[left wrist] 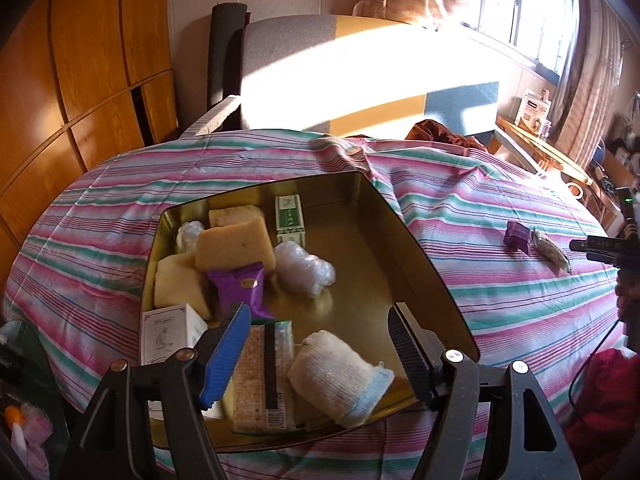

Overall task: Organize objects
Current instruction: 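Grasp the second cracker packet with the right tool while the left tool moves to the purple packet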

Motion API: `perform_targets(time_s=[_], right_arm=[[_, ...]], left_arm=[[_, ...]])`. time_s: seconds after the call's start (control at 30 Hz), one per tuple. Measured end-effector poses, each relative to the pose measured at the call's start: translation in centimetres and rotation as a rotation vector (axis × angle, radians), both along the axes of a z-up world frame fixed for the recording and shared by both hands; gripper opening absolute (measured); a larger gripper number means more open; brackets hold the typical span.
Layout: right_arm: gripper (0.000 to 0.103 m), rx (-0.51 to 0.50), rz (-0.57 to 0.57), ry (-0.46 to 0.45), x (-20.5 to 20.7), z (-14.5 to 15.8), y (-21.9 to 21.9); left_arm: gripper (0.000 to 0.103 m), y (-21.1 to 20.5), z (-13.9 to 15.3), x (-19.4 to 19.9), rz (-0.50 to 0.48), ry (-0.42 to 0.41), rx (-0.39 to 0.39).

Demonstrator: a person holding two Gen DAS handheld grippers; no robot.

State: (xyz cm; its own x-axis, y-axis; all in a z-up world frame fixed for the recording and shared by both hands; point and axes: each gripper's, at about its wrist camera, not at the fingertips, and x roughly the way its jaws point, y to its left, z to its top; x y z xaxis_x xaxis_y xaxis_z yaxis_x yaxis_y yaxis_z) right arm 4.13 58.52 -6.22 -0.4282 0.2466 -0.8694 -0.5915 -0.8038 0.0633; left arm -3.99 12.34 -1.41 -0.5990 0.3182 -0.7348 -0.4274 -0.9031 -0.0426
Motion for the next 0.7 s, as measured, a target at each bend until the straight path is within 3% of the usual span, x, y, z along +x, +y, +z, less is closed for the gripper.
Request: perform_targets(time_s=[0.23,0.5,0.53,0.6,0.7], right_arm=[[0.07,0.072,0.186,-0.126,-4.0,-2.5,1.5],[0.069,0.004,0.246,-0.206,-6.7,-6.0,3.6],[0.065,-0.022,0.241,-0.186,-6.5,-6.0,3.8],[0.047,-0.053,0.231,-0.161,-6.1,-5.7,3.7],[0.045,-0.05,0.226,-0.164,-5.3,-5.7,2.7]], left_arm=[[0.072,4.7,0.8,0.2,-0.122,-0.059,0.045],[0.072,11.1,0.6,-0.1,-0.252,-0.177,0.1],[0.072,12.0,0.6,-0.1,-0.268,-0.188,0.104],[0.072,13.8,0.3,-0.1,-0.291,-0.216,0.113],[0.072,16.5,-0.4,-0.3,-0.316,-0.269,0.123]])
